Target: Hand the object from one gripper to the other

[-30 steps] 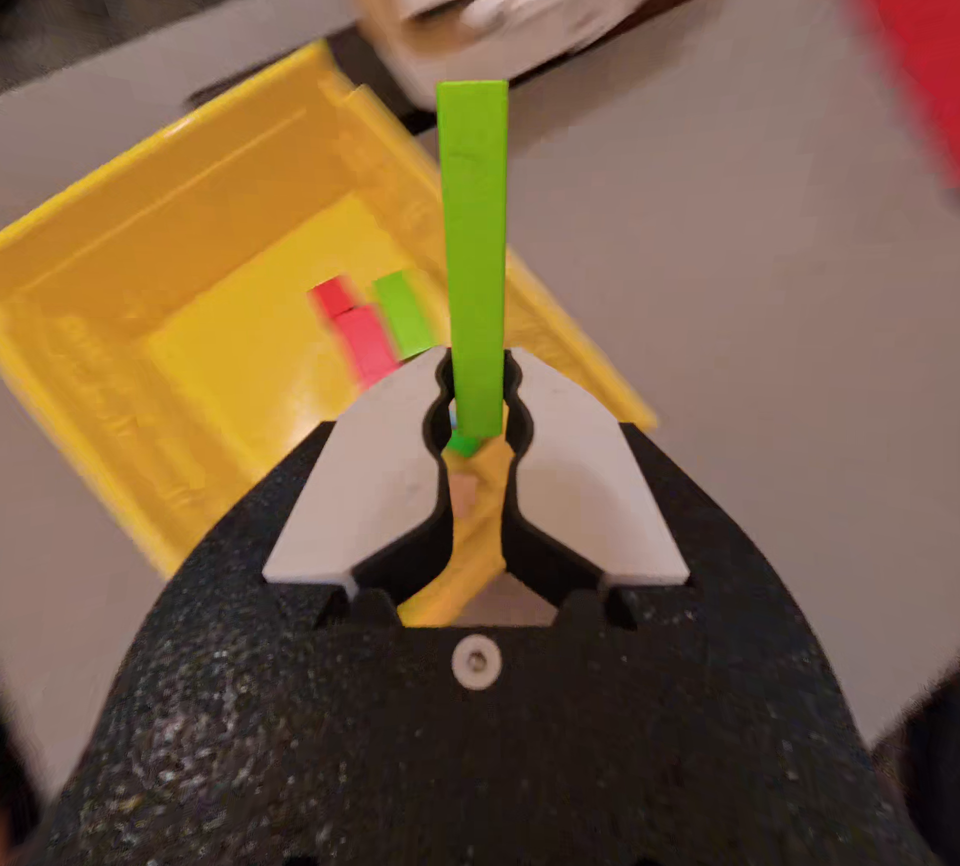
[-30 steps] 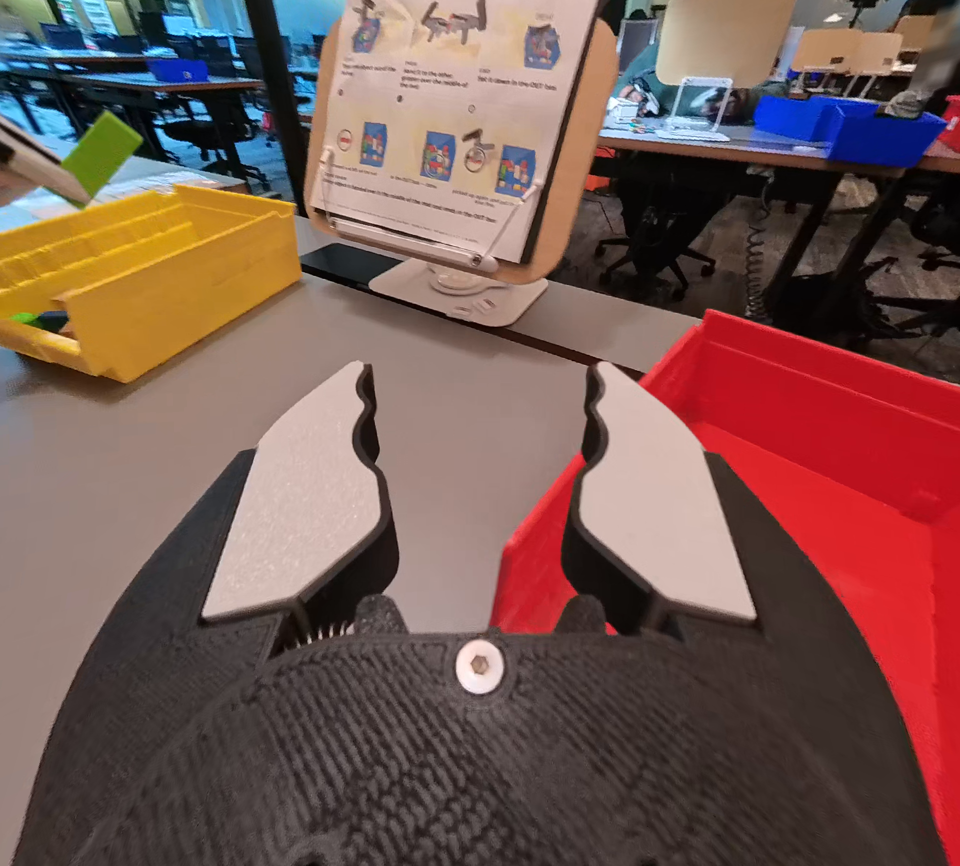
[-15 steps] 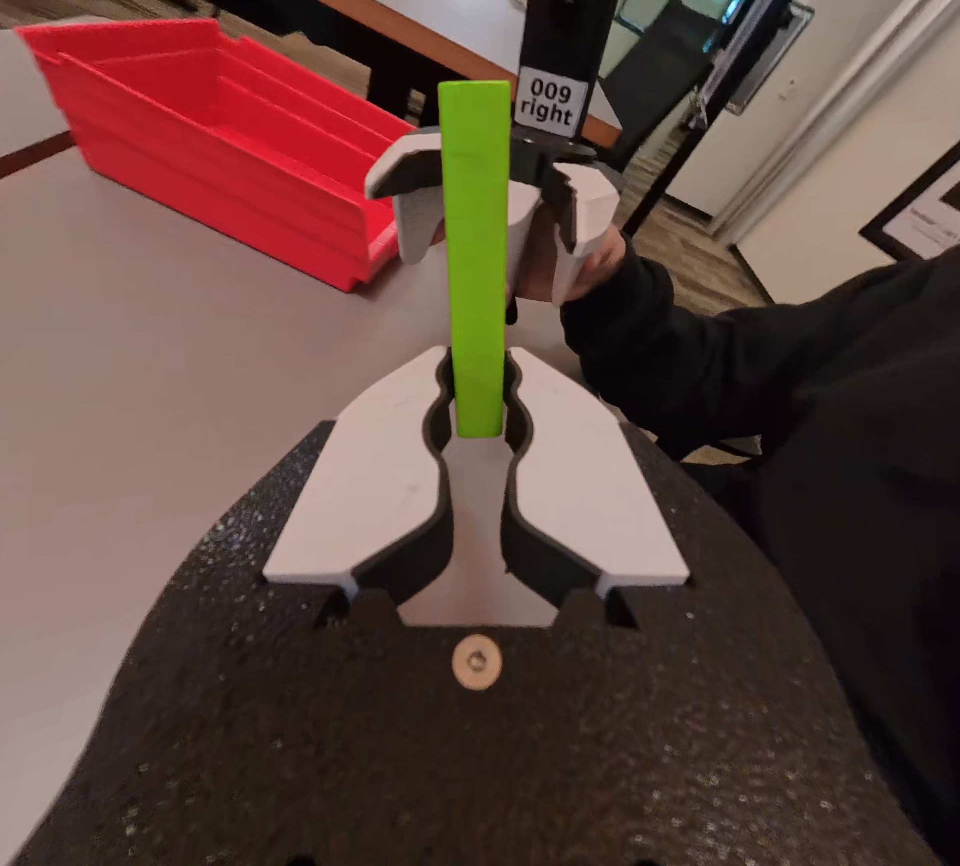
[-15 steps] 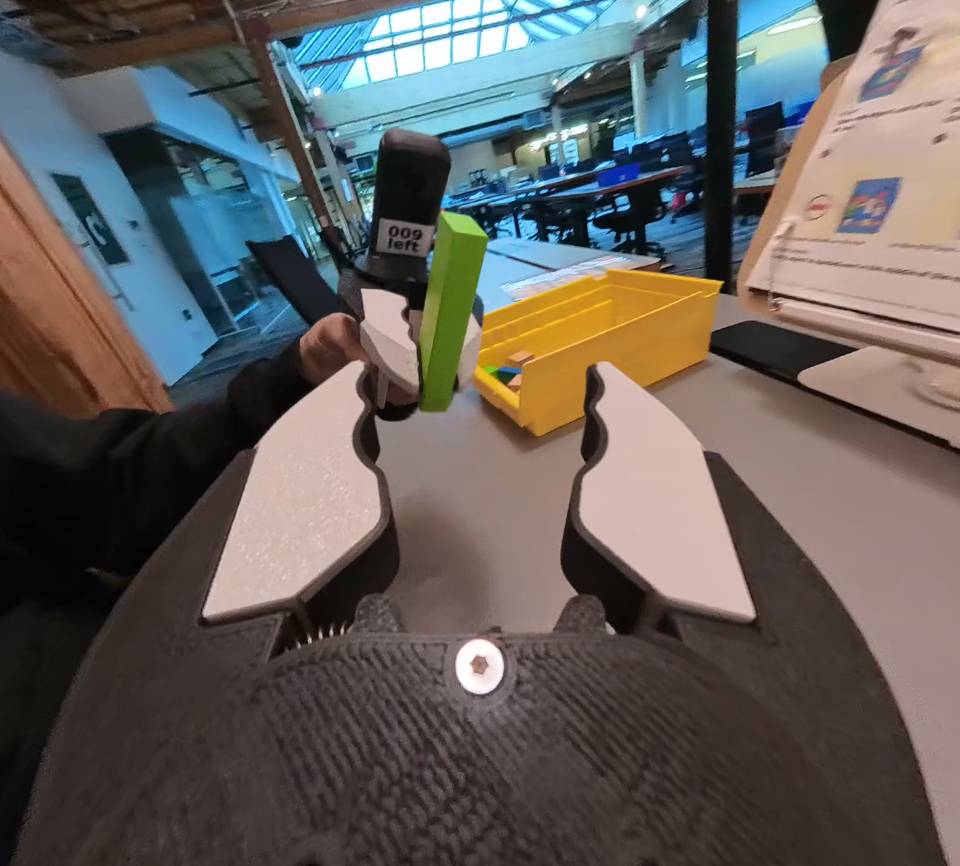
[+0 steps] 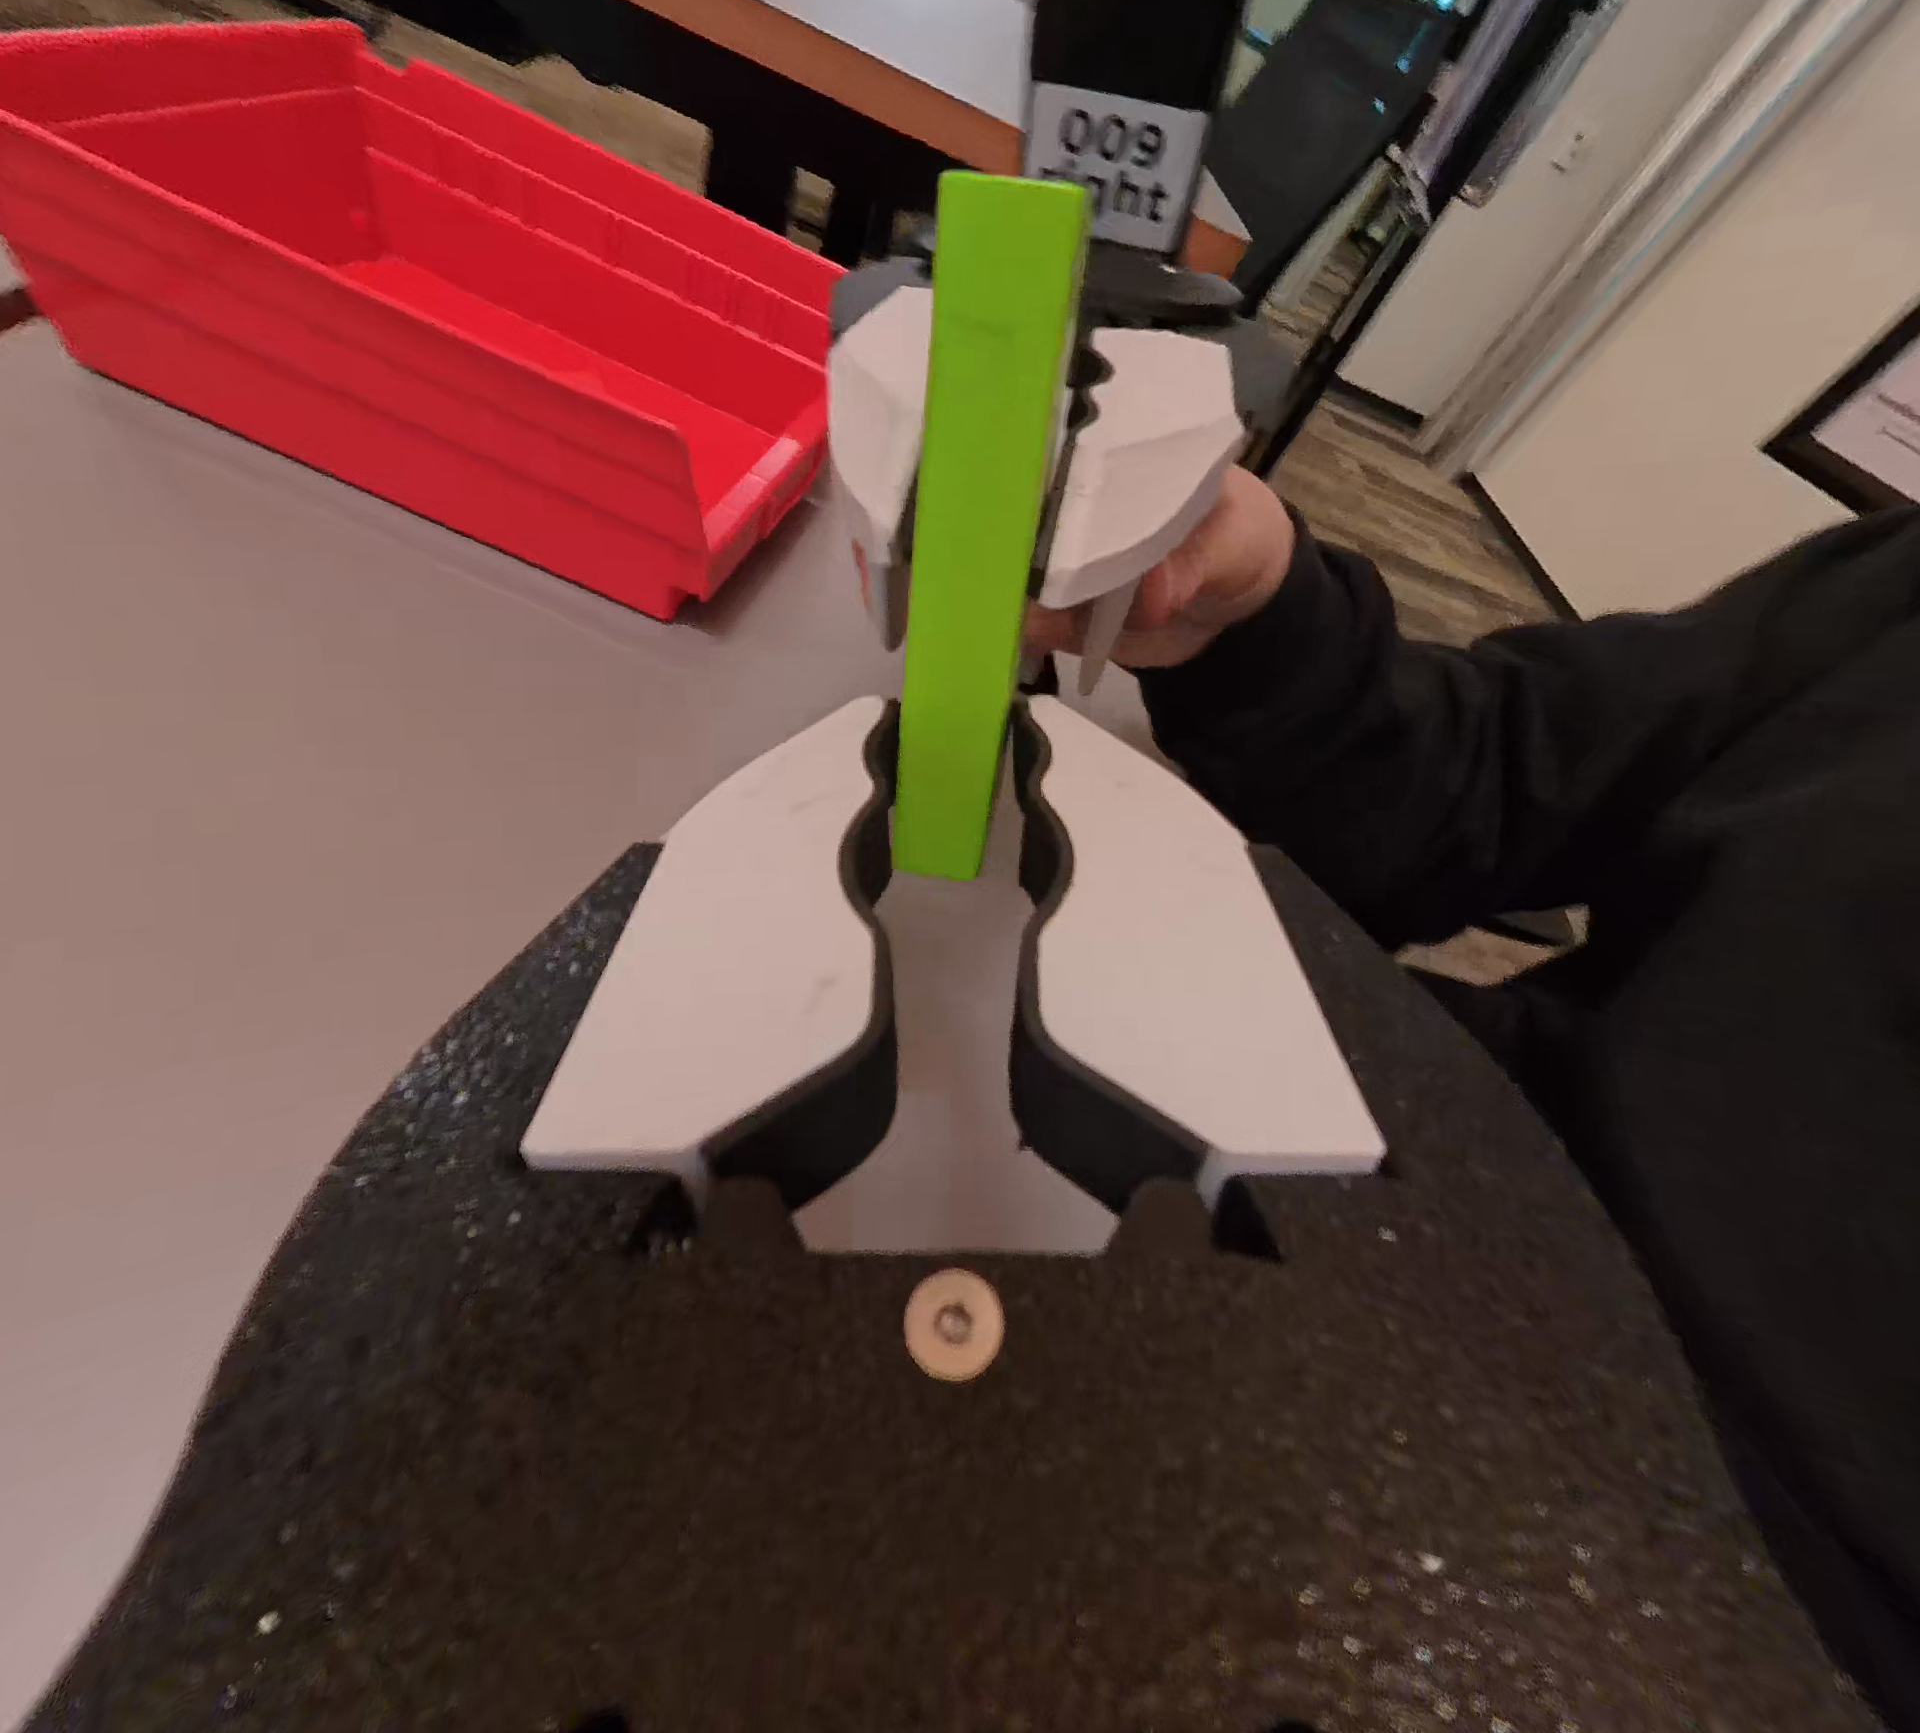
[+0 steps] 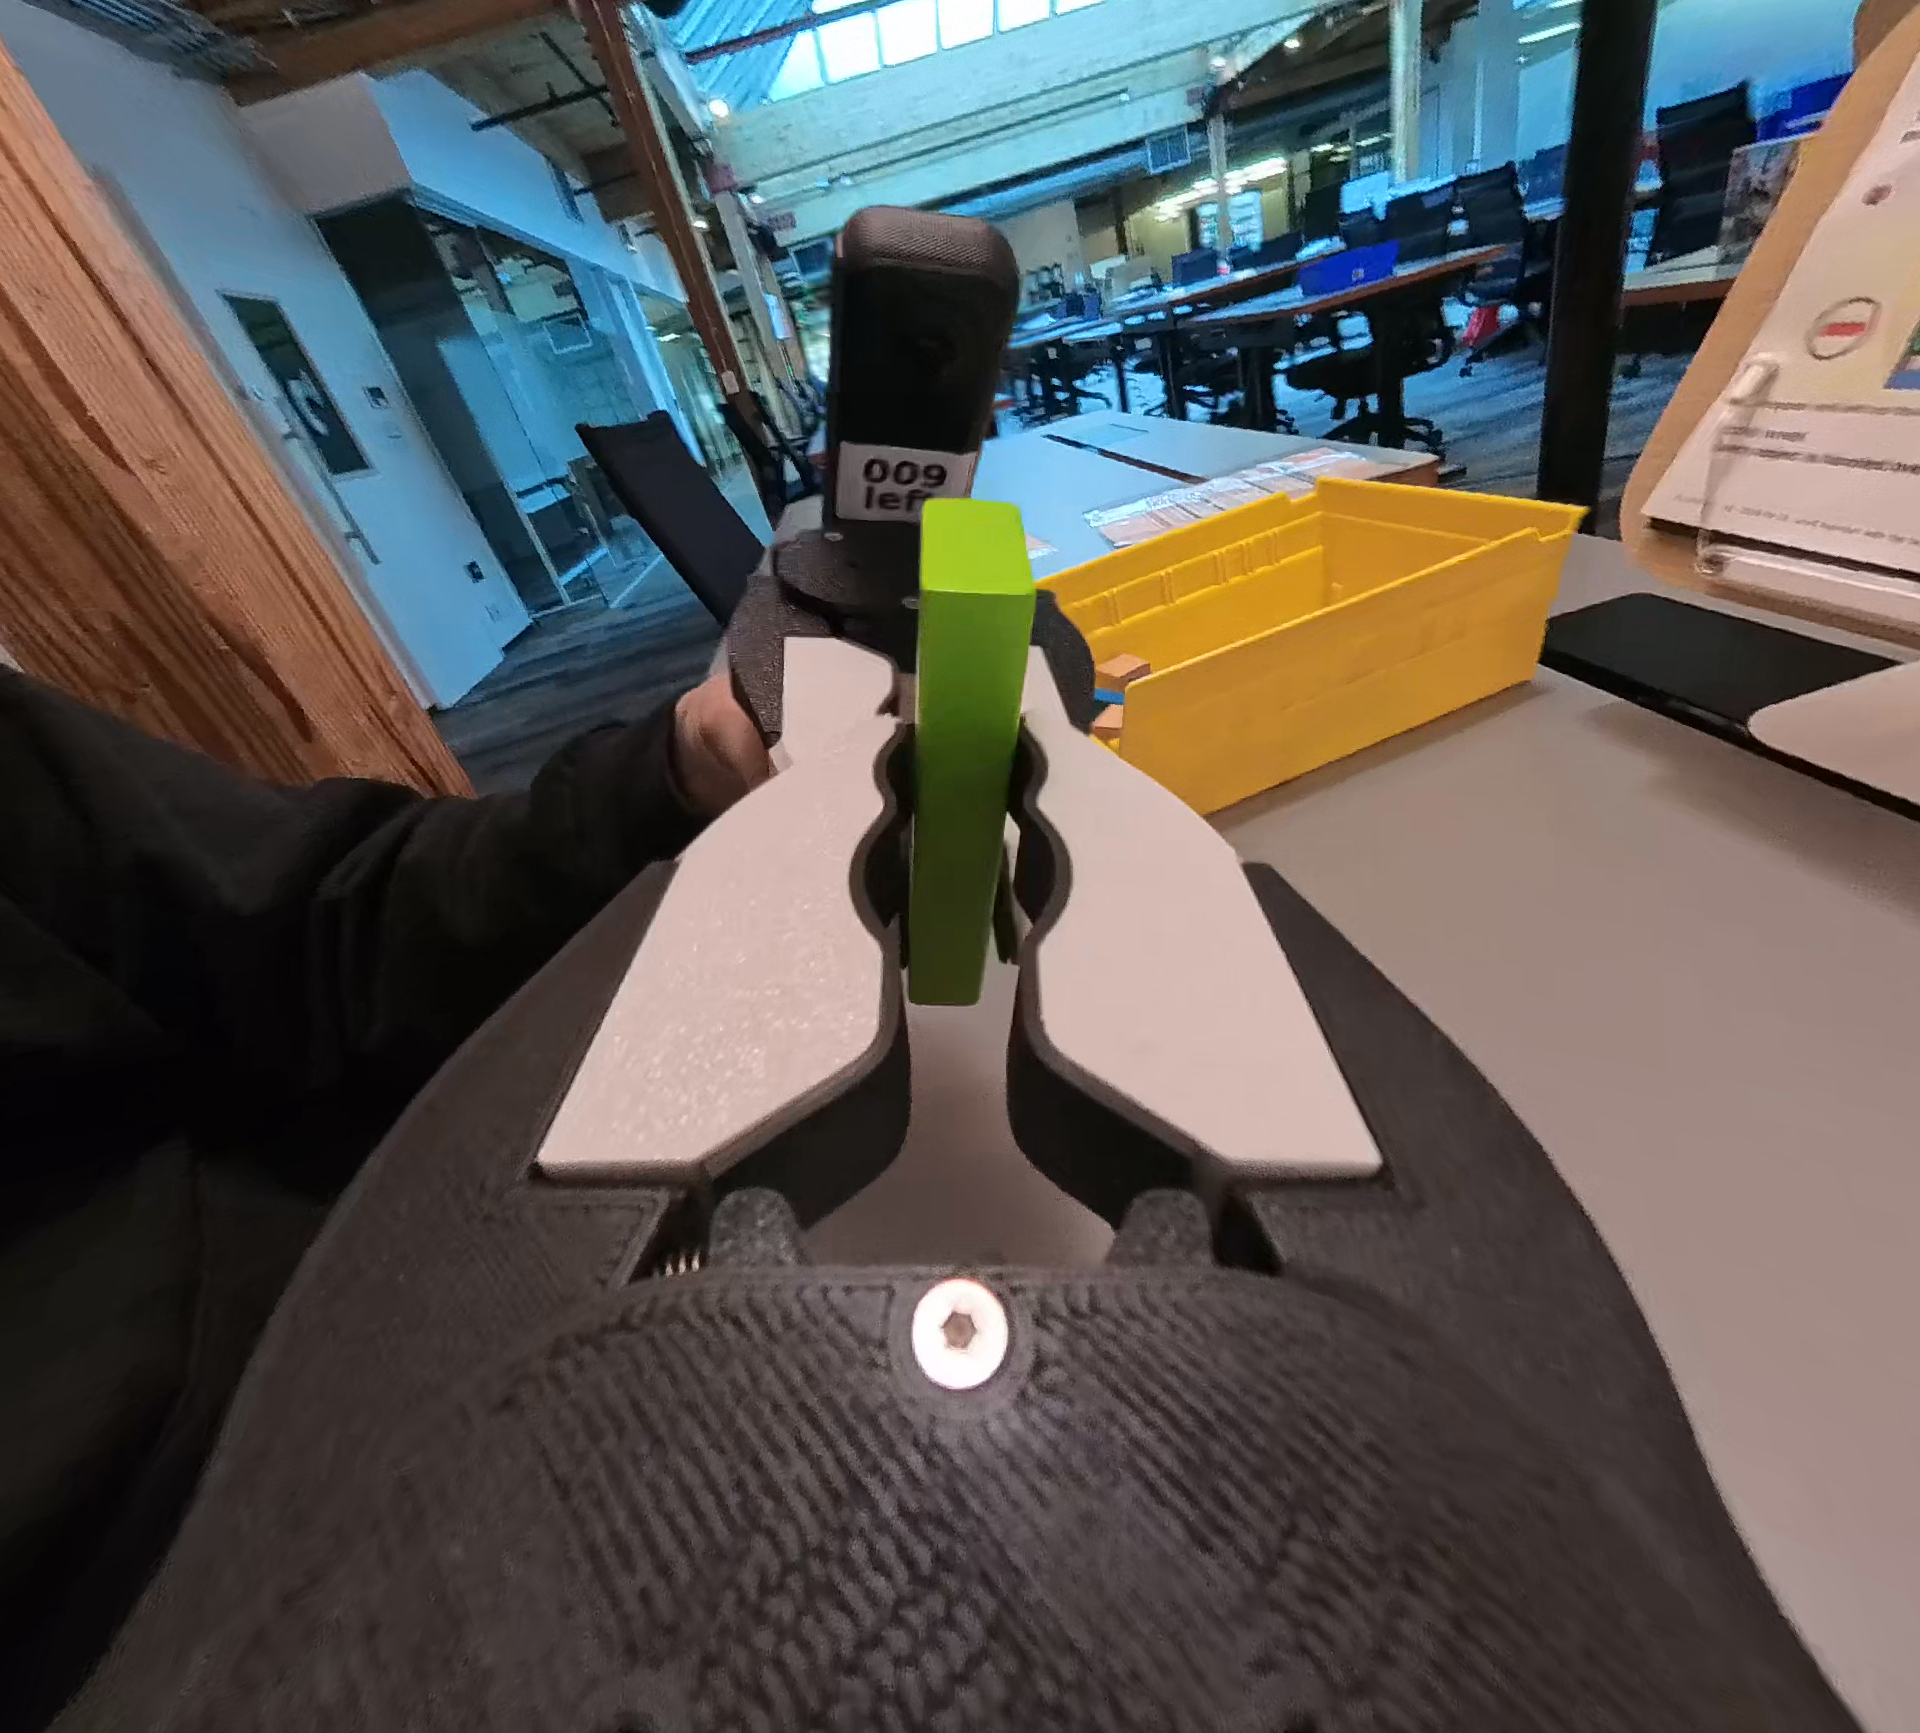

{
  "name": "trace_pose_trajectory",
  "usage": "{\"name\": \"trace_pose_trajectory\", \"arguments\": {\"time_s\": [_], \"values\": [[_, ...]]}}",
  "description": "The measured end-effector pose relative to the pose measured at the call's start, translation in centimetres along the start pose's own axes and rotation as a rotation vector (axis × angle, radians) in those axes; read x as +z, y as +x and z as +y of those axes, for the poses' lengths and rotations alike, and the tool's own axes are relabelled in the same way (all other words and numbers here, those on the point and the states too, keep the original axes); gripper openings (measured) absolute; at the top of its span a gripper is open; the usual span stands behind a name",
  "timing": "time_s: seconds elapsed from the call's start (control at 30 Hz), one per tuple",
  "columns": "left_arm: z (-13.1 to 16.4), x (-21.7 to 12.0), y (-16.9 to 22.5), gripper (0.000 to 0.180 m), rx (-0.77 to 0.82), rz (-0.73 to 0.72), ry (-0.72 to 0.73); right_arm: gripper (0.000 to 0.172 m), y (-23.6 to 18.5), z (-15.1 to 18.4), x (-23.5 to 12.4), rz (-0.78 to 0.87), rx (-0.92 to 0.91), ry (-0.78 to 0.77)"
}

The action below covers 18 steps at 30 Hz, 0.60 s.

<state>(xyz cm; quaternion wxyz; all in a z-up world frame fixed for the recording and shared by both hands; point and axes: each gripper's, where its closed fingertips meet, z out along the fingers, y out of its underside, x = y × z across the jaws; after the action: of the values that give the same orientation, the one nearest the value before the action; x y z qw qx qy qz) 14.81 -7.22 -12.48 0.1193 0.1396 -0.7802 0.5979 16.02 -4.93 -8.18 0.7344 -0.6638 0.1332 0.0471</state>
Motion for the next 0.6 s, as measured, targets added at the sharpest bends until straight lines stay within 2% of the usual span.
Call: {"name": "trace_pose_trajectory", "arguments": {"time_s": [0.07,0.13,0.2,0.3,0.43,0.5,0.6], "values": [[-0.6,-0.3,-0.9,0.038,-0.008,-0.062,0.053,0.017,0.9,-0.4,-0.5,0.073,-0.009,0.002],[-1.0,-1.0,-1.7,0.039,0.001,-0.129,0.096,0.018,2.3,-1.4,-2.2,0.155,-0.012,0.031],[-1.0,-1.7,-2.2,0.041,0.019,-0.179,0.115,0.018,4.5,-2.5,-5.5,0.281,-0.01,0.048],[0.3,-2.2,-2.7,0.049,0.007,-0.227,0.063,0.018,9.5,-2.7,-13.1,0.592,-0.005,0.038],[2.2,-2.3,-2.7,0.051,0.004,-0.242,0.002,0.018,14.7,-0.6,-24.5,1.06,0.035,-0.05],[3.0,-2.4,-2.9,0.051,-0.004,-0.248,-0.011,0.018,15.9,0.8,-28.6,1.236,0.07,-0.108],[3.4,-2.5,-2.9,0.051,-0.028,-0.242,0.01,0.018,16.7,2.2,-32.8,1.455,0.044,-0.227]]}}
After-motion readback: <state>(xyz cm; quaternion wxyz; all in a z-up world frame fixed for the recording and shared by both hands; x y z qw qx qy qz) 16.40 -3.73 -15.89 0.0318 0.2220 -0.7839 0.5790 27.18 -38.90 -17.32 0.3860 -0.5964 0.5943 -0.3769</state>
